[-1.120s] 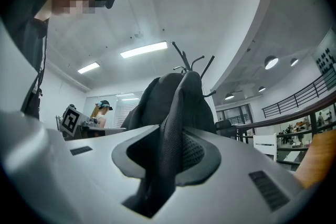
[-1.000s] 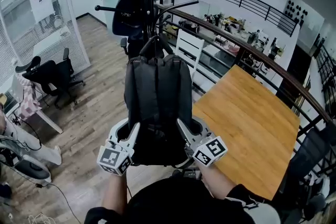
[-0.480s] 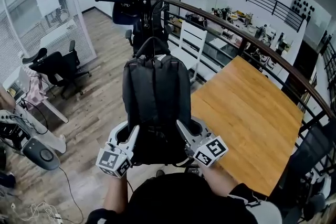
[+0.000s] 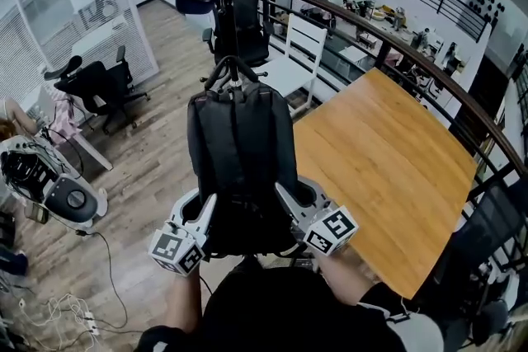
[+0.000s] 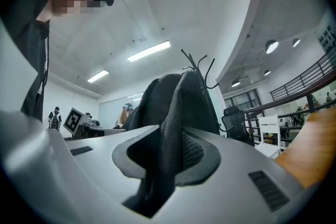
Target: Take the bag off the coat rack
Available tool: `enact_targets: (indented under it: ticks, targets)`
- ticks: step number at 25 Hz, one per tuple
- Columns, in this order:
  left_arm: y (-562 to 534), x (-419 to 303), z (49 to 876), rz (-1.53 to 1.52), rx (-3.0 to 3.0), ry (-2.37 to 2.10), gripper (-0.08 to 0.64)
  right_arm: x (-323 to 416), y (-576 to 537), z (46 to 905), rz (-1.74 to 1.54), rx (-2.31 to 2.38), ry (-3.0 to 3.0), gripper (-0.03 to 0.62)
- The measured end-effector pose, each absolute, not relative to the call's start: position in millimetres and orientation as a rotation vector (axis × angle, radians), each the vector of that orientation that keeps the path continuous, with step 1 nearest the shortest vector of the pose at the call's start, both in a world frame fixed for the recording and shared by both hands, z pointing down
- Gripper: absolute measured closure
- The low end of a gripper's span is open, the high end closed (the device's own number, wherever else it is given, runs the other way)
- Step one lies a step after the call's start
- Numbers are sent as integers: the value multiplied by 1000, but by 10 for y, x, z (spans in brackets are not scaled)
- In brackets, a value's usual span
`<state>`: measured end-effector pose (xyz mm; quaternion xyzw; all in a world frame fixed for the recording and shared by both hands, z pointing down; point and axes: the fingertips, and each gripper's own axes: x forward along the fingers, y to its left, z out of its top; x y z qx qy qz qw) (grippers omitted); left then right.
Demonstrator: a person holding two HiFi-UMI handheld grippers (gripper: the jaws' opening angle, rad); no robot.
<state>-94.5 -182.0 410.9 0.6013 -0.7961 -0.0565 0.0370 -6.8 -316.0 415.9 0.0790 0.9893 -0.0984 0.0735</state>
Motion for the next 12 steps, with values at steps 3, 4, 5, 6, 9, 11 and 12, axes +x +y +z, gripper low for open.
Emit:
enact_targets:
  ticks: [3,4,5,6,9,11,12]
  targets:
    - [-1687,-693,4180,-167,1840,-2434,456,185,-3027,4237,-309,242,2979,489]
    - [-1649,-615,4206,-165,1840,-2430,456,264,-2989,4264,-314,242,2981,491]
    - [-1612,-539,4235,-165,1839,-2424,456,341,-2951,4292,-318,241,2983,491]
    - [-1573,-461,4266,-166,1839,-2418,456,419,-2914,4320,-323,240,2985,491]
    - [-1436,-195,4367,-177,1831,-2399,456,683,-2781,4414,-335,240,2993,491]
    - [-1311,-13,4453,-190,1820,-2385,456,867,-2658,4500,-345,235,2998,491]
    - [-1247,66,4493,-194,1815,-2378,456,947,-2595,4540,-351,230,3001,491]
